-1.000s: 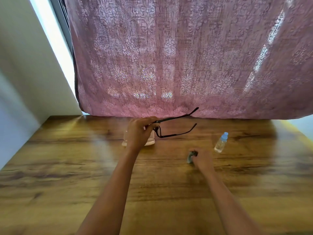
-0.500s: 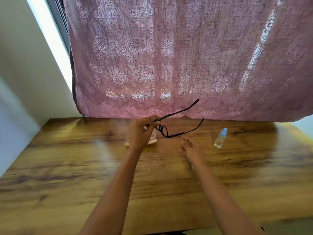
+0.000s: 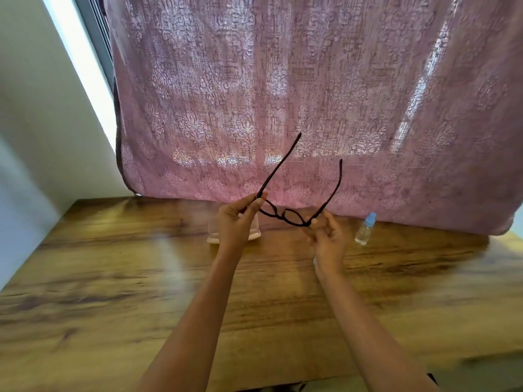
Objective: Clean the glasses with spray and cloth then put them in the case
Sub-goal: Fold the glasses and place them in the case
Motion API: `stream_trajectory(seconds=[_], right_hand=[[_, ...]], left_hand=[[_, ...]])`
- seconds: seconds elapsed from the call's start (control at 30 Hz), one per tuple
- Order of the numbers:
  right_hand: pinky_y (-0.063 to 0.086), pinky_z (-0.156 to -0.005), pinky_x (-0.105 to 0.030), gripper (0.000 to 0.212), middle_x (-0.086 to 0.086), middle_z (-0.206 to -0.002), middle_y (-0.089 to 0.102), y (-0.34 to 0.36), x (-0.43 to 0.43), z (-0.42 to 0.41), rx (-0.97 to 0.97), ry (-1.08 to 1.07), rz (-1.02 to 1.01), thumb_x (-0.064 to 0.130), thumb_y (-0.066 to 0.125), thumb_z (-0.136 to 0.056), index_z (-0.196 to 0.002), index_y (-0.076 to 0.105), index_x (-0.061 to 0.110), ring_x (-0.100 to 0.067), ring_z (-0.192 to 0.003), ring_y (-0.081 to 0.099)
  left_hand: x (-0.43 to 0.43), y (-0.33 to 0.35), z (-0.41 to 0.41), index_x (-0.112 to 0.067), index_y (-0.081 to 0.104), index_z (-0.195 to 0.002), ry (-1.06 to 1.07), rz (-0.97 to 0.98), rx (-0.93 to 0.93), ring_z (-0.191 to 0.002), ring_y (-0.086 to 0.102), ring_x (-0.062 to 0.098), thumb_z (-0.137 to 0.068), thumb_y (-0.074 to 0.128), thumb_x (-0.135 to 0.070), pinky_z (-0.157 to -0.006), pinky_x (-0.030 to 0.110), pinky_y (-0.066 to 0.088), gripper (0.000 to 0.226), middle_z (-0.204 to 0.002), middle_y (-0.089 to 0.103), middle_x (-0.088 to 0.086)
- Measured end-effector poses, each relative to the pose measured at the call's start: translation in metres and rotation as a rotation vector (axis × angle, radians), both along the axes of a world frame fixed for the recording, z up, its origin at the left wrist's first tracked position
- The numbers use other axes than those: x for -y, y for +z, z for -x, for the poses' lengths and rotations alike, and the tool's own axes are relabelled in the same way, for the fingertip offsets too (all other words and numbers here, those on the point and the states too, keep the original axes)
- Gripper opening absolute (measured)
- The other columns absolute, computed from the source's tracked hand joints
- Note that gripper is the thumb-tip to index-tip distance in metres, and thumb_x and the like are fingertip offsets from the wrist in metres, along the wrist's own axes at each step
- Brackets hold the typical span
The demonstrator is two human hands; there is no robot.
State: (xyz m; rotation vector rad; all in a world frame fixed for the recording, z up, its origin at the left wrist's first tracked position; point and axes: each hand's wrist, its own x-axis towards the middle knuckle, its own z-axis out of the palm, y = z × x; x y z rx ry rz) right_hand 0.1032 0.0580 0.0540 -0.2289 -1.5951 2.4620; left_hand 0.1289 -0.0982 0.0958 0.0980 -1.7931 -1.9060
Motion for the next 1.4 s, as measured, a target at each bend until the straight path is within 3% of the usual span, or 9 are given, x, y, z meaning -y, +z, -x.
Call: stream_trajectory(seconds=[0.1, 0.2, 0.3, 0.47, 0.67, 0.87, 1.07, 1.2, 1.4], right_hand=[[0.054, -0.058, -0.015, 0.042, 0.001, -0.083, 0.061, -0.001, 0.0, 0.0, -0.054, -0.078, -0.112, -0.006, 0.05, -0.09, -0.13, 0.048, 0.004, 0.001, -0.067, 0.061], [0.051, -0.082, -0.018, 0.039, 0.0, -0.101, 0.063, 0.001, 0.001, -0.003, -0.151, -0.145, -0.293, -0.006, 0.053, -0.088, -0.126, 0.052, 0.002, 0.005, -0.083, 0.061], [0.041, -0.074, 0.001, 0.035, -0.002, -0.096, 0.056, 0.004, 0.0, -0.005, -0.279, -0.183, -0.468, -0.013, 0.05, -0.086, -0.12, 0.054, -0.005, 0.016, -0.078, 0.055], [0.037, -0.071, -0.001, 0.038, -0.011, -0.08, 0.048, 0.005, -0.001, -0.014, -0.405, -0.136, -0.674, -0.018, 0.047, -0.083, -0.113, 0.062, 0.001, 0.0, -0.069, 0.048], [0.038, -0.066, -0.003, 0.032, -0.006, -0.082, 0.051, 0.008, -0.004, -0.016, -0.382, -0.156, -0.661, -0.008, 0.051, -0.087, -0.108, 0.067, 0.011, 0.005, -0.071, 0.05], [0.039, -0.067, -0.006, 0.026, 0.003, -0.08, 0.051, 0.012, -0.008, -0.016, -0.388, -0.148, -0.66, -0.004, 0.054, -0.087, -0.103, 0.069, 0.01, -0.005, -0.075, 0.05], [0.04, -0.067, -0.004, 0.025, -0.016, -0.087, 0.061, 0.015, -0.013, -0.015, -0.404, -0.163, -0.69, -0.005, 0.055, -0.085, -0.1, 0.07, 0.009, -0.007, -0.075, 0.054], [0.051, -0.069, -0.036, 0.026, -0.018, -0.085, 0.058, 0.017, -0.015, -0.015, -0.396, -0.141, -0.656, -0.005, 0.054, -0.087, -0.1, 0.07, 0.011, -0.032, -0.077, 0.059], [0.05, -0.069, -0.027, 0.03, -0.009, -0.082, 0.056, 0.017, -0.019, -0.015, -0.424, -0.141, -0.67, -0.005, 0.054, -0.086, -0.101, 0.068, 0.017, -0.027, -0.074, 0.059]], left_hand=[[-0.001, 0.0, -0.002, -0.008, 0.067, -0.104, -0.038, -0.023, 0.007, -0.081, 0.064, 0.0, -0.083, 0.064, -0.007, -0.064, 0.009, 0.046, 0.021, -0.097, 0.072, -0.006], [0.001, -0.001, -0.003, -0.005, 0.066, -0.106, -0.03, -0.021, 0.012, -0.079, 0.064, -0.005, -0.083, 0.063, -0.006, -0.061, 0.008, 0.044, 0.023, -0.099, 0.071, 0.0], [0.002, -0.002, -0.003, 0.002, 0.066, -0.106, -0.018, -0.002, 0.015, -0.076, 0.062, -0.009, -0.084, 0.063, -0.005, -0.06, 0.007, 0.044, 0.024, -0.102, 0.068, 0.006], [0.004, -0.002, -0.004, -0.002, 0.064, -0.108, -0.024, -0.025, 0.005, -0.075, 0.062, -0.008, -0.083, 0.063, -0.003, -0.069, 0.016, 0.05, 0.025, -0.101, 0.067, 0.008], [0.006, -0.006, -0.007, -0.008, 0.064, -0.107, -0.029, -0.019, -0.019, -0.079, 0.063, -0.004, -0.081, 0.065, -0.004, -0.073, 0.014, 0.052, 0.026, -0.103, 0.068, 0.011], [0.008, -0.01, -0.008, -0.023, 0.064, -0.108, 0.034, 0.067, -0.056, -0.092, 0.066, 0.018, -0.082, 0.065, -0.004, -0.086, 0.033, 0.053, 0.032, -0.109, 0.067, 0.008], [0.009, -0.009, -0.005, -0.032, 0.061, -0.111, 0.121, 0.256, -0.101, -0.11, 0.059, 0.004, -0.082, 0.068, -0.014, -0.087, 0.009, 0.046, 0.034, -0.119, 0.064, 0.005], [0.009, -0.01, -0.003, -0.036, 0.061, -0.109, 0.102, 0.282, -0.129, -0.116, 0.057, 0.009, -0.082, 0.068, -0.014, -0.084, 0.009, 0.047, 0.036, -0.124, 0.059, -0.002], [0.011, -0.006, -0.005, -0.038, 0.059, -0.113, 0.161, 0.479, -0.176, -0.1, 0.058, -0.012, -0.082, 0.066, -0.021, -0.082, 0.017, 0.052, 0.035, -0.117, 0.061, -0.015]])
